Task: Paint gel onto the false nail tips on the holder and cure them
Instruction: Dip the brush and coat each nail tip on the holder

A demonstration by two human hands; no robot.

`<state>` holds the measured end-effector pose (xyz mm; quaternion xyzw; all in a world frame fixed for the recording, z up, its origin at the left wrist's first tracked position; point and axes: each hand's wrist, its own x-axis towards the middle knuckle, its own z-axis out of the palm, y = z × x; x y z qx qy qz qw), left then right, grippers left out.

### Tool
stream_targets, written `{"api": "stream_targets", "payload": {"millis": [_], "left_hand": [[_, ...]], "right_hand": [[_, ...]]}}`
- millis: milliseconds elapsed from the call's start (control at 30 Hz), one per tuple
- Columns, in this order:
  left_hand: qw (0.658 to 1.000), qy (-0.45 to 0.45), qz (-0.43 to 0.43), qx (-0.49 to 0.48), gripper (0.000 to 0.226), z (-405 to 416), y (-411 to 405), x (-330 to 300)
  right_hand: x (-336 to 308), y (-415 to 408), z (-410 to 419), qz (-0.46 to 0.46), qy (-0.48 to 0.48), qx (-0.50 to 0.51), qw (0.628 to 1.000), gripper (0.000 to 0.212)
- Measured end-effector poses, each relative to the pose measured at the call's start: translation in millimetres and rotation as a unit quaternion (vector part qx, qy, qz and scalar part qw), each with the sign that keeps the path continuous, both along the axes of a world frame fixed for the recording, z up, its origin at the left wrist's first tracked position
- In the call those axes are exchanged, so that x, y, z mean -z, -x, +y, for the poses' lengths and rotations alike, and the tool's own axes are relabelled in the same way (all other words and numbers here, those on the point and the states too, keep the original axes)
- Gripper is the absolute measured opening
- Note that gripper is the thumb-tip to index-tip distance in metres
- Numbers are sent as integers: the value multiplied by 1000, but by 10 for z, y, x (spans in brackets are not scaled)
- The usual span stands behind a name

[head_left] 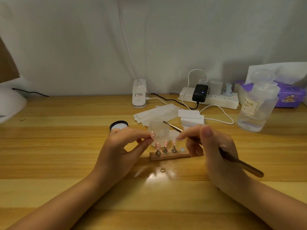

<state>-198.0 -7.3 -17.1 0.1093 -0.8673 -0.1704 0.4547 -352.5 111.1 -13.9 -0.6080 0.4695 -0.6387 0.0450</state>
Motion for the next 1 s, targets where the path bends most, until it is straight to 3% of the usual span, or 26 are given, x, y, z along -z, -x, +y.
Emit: {"api": "stream_targets", "payload": {"millis": [233, 367, 500, 700, 900, 1000], "left_hand": [[1000, -15, -14, -3, 16, -11, 8, 13], [1000, -13, -24, 4, 20, 5, 2, -7], [999, -24, -31, -3, 17, 10, -5, -18], [999, -24, -37, -5, 18, 20, -4, -32], [999, -20, -47, -14, 16, 21, -15, -23], [998, -21, -50, -11, 16, 18, -15, -22]], "right_hand": [[13, -34, -18, 15, -41, 0, 999, 47], [-8, -56, -32, 104, -41, 44, 993, 42], [-14, -68, -29, 128, -51, 40, 990, 38], [22, -51, 3, 44, -36, 12, 998, 48], [20, -75, -32, 68, -66, 20, 995, 42], [29, -75, -4, 31, -47, -2, 998, 47]]}}
